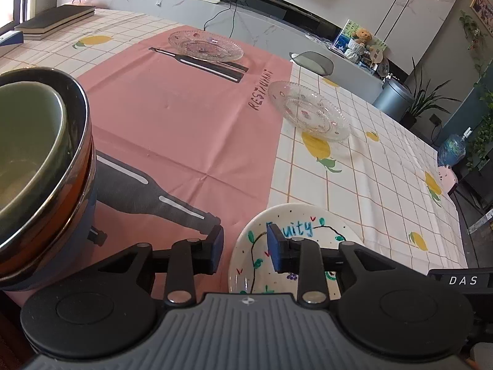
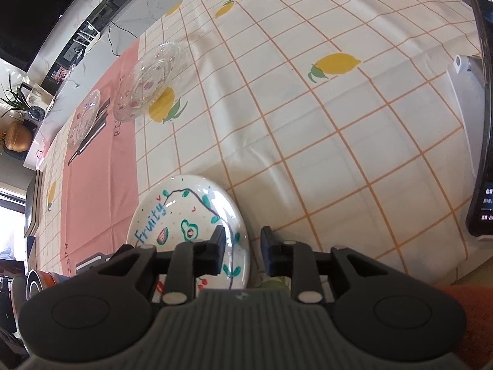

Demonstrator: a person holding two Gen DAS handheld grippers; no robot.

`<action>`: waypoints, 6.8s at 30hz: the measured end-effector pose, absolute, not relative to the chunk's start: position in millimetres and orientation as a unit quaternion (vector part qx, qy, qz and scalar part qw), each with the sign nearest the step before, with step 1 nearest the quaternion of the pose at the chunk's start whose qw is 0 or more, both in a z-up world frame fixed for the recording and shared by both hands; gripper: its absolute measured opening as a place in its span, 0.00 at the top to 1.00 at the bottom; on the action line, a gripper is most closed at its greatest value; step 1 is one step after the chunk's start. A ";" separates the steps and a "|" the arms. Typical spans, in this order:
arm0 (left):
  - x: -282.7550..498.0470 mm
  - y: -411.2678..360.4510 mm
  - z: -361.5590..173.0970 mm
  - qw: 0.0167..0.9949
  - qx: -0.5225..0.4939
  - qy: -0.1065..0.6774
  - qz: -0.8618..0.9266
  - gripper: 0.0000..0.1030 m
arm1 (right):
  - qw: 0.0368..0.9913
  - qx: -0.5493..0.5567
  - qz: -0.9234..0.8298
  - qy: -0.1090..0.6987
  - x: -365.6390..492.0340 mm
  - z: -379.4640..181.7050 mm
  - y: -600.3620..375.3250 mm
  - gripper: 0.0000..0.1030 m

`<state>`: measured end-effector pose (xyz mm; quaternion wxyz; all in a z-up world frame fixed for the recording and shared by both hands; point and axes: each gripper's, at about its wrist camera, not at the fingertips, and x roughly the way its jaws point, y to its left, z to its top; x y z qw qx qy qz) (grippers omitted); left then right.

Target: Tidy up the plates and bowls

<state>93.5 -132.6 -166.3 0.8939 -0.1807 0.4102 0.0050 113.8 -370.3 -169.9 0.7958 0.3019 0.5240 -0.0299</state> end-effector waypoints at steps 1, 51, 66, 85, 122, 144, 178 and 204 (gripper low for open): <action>93.0 -132.9 -164.5 0.896 -0.178 0.407 0.007 0.62 | 0.799 0.299 -0.032 0.521 113.3 -168.7 -370.1 0.74; 283.9 -136.9 -154.9 0.884 -0.193 0.426 0.010 0.57 | 0.876 0.247 -0.023 0.414 280.8 -165.4 -356.1 0.61; 310.6 -129.3 -178.4 0.881 -0.225 0.415 0.013 0.68 | 0.858 0.294 0.012 0.421 319.5 -192.9 -353.8 0.82; 282.3 -129.2 -177.9 0.875 -0.223 0.429 0.014 0.87 | 0.841 0.303 0.006 0.448 305.4 -190.9 -352.8 0.93; 275.3 -115.1 -188.3 0.881 -0.264 0.392 -0.001 0.85 | 0.826 0.362 0.029 0.431 297.3 -202.5 -383.7 0.93; 227.2 -109.8 -158.0 0.883 -0.271 0.383 0.008 0.89 | 0.833 0.358 0.046 0.420 252.7 -172.0 -378.6 0.97; 111.5 -114.8 -157.4 0.876 -0.225 0.425 -0.035 0.89 | 0.823 0.320 0.013 0.469 124.9 -155.7 -373.4 0.96; 99.2 -127.7 -163.6 0.892 -0.157 0.420 -0.045 0.87 | 0.835 0.243 -0.005 0.494 123.8 -156.1 -353.7 0.92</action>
